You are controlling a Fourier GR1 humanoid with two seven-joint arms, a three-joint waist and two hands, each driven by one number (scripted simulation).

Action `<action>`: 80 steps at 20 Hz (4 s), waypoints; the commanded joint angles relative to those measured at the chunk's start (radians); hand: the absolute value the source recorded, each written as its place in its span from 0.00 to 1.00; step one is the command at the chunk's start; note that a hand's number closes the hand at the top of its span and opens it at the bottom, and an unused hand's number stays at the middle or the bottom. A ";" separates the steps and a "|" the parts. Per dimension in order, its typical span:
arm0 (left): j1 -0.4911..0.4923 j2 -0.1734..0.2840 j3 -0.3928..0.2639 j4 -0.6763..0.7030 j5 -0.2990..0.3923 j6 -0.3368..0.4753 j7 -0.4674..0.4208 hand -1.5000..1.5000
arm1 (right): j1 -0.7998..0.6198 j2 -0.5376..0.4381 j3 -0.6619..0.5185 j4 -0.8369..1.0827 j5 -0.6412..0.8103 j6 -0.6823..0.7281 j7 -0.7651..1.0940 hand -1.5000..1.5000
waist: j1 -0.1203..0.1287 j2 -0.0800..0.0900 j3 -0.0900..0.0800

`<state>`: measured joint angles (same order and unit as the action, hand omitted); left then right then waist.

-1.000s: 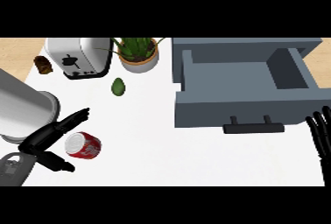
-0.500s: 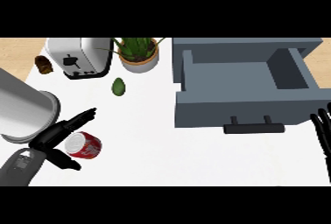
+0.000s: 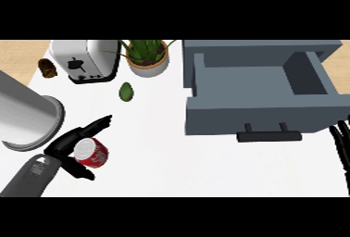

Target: Pick up the can, place it into the drawer and close the drawer

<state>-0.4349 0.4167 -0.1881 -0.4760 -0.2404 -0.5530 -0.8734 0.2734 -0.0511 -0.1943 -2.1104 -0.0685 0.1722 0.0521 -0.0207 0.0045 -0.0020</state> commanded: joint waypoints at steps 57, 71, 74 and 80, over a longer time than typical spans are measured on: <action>-0.169 -0.404 0.038 -0.950 0.264 0.852 1.083 1.00 | 0.041 0.036 -0.055 -0.067 -0.029 0.012 0.011 0.00 | 0.017 -0.007 0.003; -0.692 -0.417 0.012 -0.622 0.279 1.022 1.210 1.00 | 0.034 -0.005 -0.113 -0.108 -0.092 0.056 0.049 0.00 | -0.007 -0.002 0.003; -0.729 -0.417 -0.044 -0.563 0.347 1.059 1.152 1.00 | 0.014 0.029 -0.066 -0.122 -0.048 0.017 0.093 0.00 | -0.006 -0.002 0.002; -0.820 -0.417 -0.094 -0.365 0.434 1.112 1.079 1.00 | 0.010 0.006 -0.092 -0.080 -0.078 0.059 0.061 0.00 | -0.020 0.001 0.003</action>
<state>-1.2108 0.0003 -0.2221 -0.9358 0.1243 0.5077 0.2480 0.2870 -0.0347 -0.2797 -2.1832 -0.1251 0.2183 0.0940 -0.0321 0.0046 0.0008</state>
